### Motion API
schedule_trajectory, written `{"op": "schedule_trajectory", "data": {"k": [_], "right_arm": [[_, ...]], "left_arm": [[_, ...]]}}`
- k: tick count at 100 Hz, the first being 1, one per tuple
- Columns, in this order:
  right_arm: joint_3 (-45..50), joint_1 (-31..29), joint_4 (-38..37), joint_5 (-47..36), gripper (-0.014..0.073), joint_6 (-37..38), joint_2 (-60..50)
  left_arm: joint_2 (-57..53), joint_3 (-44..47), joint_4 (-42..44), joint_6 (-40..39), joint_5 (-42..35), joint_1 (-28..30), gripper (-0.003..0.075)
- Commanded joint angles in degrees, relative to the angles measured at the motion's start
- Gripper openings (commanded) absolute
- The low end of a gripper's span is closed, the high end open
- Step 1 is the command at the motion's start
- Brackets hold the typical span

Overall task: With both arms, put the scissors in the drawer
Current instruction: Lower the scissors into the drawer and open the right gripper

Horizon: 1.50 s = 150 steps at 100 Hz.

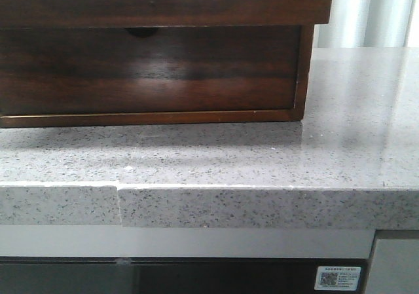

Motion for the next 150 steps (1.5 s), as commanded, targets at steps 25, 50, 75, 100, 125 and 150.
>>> {"op": "schedule_trajectory", "data": {"k": [25,50,75,100,125,150], "right_arm": [[-1.6,-0.1,-0.8,-2.7,0.0256,-0.3,-2.0],[-1.6,-0.1,-0.8,-2.8,0.0357,-0.3,-2.1],[-1.6,-0.1,-0.8,-0.6,0.0171,1.8,-5.9],[-1.2,-0.1,4.3,2.3,-0.0055,2.6,-13.3],[7.4,-0.1,11.7,-6.0,-0.0055,2.7,-25.4],[28.2,-0.1,14.0,-22.5,-0.0055,2.8,-42.6]], "left_arm": [[0.2,-1.9,-1.4,-0.7,-2.8,-0.5,0.0286],[0.2,-1.9,-1.4,-0.7,-2.8,-0.5,0.0286],[-0.1,-1.9,-1.6,-0.7,-2.8,-0.5,0.0286],[-6.5,-1.8,-11.1,-0.8,0.0,-0.5,0.0083],[-14.8,3.2,-25.5,-1.1,3.6,-0.5,-0.0018],[-16.9,9.9,-41.5,-2.3,3.8,-0.5,-0.0018]]}}
